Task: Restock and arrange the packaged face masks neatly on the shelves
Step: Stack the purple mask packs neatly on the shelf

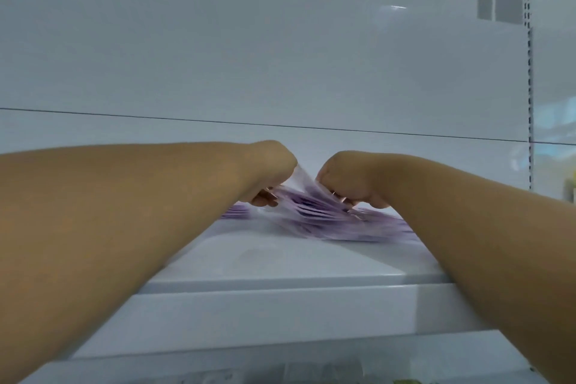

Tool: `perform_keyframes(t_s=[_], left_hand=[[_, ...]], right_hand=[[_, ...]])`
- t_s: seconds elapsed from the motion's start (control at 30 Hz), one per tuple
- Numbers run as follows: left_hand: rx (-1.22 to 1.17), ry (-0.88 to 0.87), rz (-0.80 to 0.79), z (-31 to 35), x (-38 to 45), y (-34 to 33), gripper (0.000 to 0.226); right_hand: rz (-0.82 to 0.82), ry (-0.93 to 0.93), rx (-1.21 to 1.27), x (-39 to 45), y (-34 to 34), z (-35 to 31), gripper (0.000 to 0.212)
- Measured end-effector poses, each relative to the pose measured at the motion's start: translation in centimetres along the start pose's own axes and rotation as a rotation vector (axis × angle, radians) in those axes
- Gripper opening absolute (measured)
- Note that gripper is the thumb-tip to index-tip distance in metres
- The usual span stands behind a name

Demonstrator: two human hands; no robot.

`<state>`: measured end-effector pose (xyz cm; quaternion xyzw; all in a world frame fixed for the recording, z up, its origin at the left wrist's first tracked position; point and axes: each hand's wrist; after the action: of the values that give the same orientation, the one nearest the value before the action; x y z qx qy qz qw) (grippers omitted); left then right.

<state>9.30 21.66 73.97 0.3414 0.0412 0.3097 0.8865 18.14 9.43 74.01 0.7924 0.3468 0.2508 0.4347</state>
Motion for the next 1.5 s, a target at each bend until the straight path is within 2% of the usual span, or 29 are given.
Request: perform_keyframes(t_s=[0.1, 0.23, 0.33, 0.43, 0.5, 0.6, 0.67, 0.77, 0.83, 1.0, 1.13, 1.23, 1.37, 1.5], left_hand=[[-0.120, -0.060, -0.049, -0.1, -0.5, 0.5, 0.040], [-0.099, -0.078, -0.090, -0.3, -1.4, 0.3, 0.018], [-0.079, -0.096, -0.010, -0.8, -0.9, 0.8, 0.025], [-0.131, -0.146, 0.048, -1.1, -0.5, 1.5, 0.010], [-0.207, -0.169, 0.066, -1.1, -0.4, 2.0, 0.022], [-0.276, -0.223, 0.074, -1.1, -0.6, 2.4, 0.028], [-0.321, -0.244, 0.071, -0.9, -0.9, 2.4, 0.039], [-0.382, -0.261, 0.080, -0.6, -1.3, 2.6, 0.038], [-0.416, -0.289, 0.060, -0.3, -1.7, 3.0, 0.036], [-0.496, -0.351, 0.076, -0.1, -3.2, 4.9, 0.031], [-0.536, -0.401, 0.104, -0.9, -5.4, 6.9, 0.024], [-0.538, -0.430, 0.057, -2.2, -7.1, 8.2, 0.028], [-0.573, -0.401, 0.187, -4.1, -7.7, 9.9, 0.025], [-0.909, -0.373, 0.285, -5.7, -7.8, 12.2, 0.020]], right_hand=[[-0.019, 0.014, -0.022, -0.1, 0.0, 0.1, 0.025], [0.024, 0.063, 0.099, 0.2, 0.1, 0.2, 0.020], [0.092, 0.060, 0.218, 0.8, 0.3, 0.3, 0.011], [0.168, -0.040, 0.281, 0.9, 0.7, 0.5, 0.026], [0.164, -0.061, 0.413, 0.5, 0.7, 0.5, 0.031], [0.065, 0.045, 0.754, 0.3, 0.6, 0.1, 0.027], [0.070, 0.174, 0.911, 0.6, 0.3, -0.5, 0.022], [0.106, 0.328, 1.007, 1.2, 0.2, -1.2, 0.038], [0.122, 0.395, 1.045, 0.9, 0.2, -1.5, 0.039], [0.161, 0.496, 1.089, -0.5, 0.3, -3.0, 0.047], [0.013, 0.649, 1.043, -2.9, -0.8, -5.8, 0.031], [-0.035, 0.683, 1.067, -3.6, -2.1, -8.1, 0.032], [0.026, 0.530, 0.965, -2.5, -4.3, -9.9, 0.023], [-0.056, 0.415, 0.774, -2.3, -5.7, -9.7, 0.012]])
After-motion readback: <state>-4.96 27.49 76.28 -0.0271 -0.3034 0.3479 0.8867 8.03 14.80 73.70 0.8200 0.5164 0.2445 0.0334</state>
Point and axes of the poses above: each hand's wrist, its own x-axis towards the middle knuckle, its own y-axis out of the back of the hand, z = x × y, and after that the axes turned 8 degrees about -z, right-handed
